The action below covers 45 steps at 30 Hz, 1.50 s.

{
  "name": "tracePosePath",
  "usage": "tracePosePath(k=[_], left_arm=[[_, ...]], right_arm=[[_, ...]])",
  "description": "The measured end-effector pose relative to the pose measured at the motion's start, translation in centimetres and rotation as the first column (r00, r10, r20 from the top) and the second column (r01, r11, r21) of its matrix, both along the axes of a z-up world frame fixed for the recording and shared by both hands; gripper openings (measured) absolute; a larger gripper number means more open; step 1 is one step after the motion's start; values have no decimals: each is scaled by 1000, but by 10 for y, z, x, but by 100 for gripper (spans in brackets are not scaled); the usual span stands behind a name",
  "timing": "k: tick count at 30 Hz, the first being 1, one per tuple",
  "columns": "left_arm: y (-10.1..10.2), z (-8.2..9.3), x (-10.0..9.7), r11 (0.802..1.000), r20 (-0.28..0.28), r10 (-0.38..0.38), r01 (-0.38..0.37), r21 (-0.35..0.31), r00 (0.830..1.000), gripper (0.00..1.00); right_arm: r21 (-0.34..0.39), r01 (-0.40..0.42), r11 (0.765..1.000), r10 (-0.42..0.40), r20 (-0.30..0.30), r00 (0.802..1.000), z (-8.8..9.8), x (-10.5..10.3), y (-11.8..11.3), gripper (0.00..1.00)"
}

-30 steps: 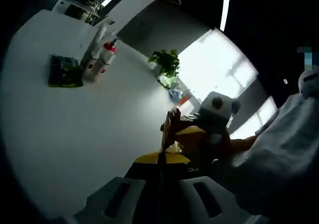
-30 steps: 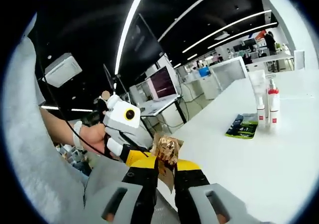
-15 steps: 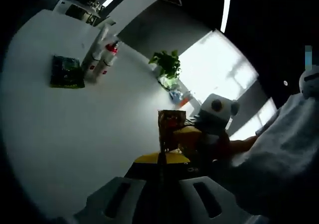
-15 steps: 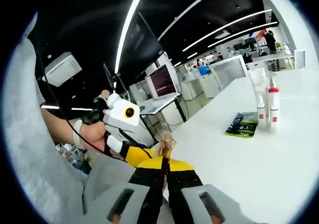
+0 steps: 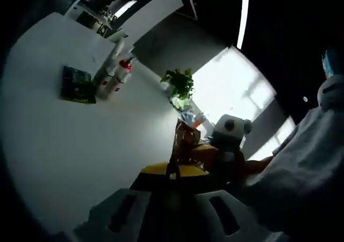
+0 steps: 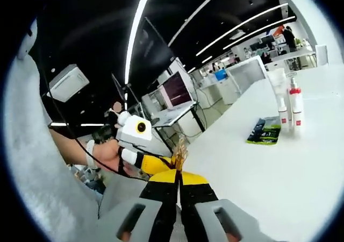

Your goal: Arrange the skincare products in the storage area until every visible bottle or jar stands upright without overlapping.

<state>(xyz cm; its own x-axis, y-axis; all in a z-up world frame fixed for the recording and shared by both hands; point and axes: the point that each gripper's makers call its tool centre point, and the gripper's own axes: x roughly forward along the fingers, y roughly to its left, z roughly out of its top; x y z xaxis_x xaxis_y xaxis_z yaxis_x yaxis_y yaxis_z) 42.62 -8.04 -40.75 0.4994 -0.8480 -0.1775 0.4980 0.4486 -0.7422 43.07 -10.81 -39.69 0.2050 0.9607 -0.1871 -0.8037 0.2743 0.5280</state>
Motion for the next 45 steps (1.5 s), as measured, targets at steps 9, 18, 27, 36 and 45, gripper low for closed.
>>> tracePosePath(k=[9, 18, 27, 36, 45], left_arm=[[-8, -1, 0, 999, -34, -15, 13, -44, 999, 2], [-6, 1, -4, 997, -68, -8, 3, -71, 998, 0], [-6, -1, -10, 997, -79, -45, 39, -70, 996, 0], [-9, -3, -10, 997, -107, -47, 40, -68, 993, 0], [-8, 0, -13, 999, -91, -42, 39, -33, 995, 0]], right_arm=[[-27, -63, 998, 63, -3, 998, -5, -11, 6, 0], [-42, -61, 997, 62, 13, 998, -7, -12, 8, 0], [-6, -44, 999, 44, -15, 999, -2, -9, 5, 0], [37, -17, 999, 17, -17, 1000, 7, -5, 0, 0], [33, -24, 999, 24, -2, 1000, 8, -7, 3, 0]])
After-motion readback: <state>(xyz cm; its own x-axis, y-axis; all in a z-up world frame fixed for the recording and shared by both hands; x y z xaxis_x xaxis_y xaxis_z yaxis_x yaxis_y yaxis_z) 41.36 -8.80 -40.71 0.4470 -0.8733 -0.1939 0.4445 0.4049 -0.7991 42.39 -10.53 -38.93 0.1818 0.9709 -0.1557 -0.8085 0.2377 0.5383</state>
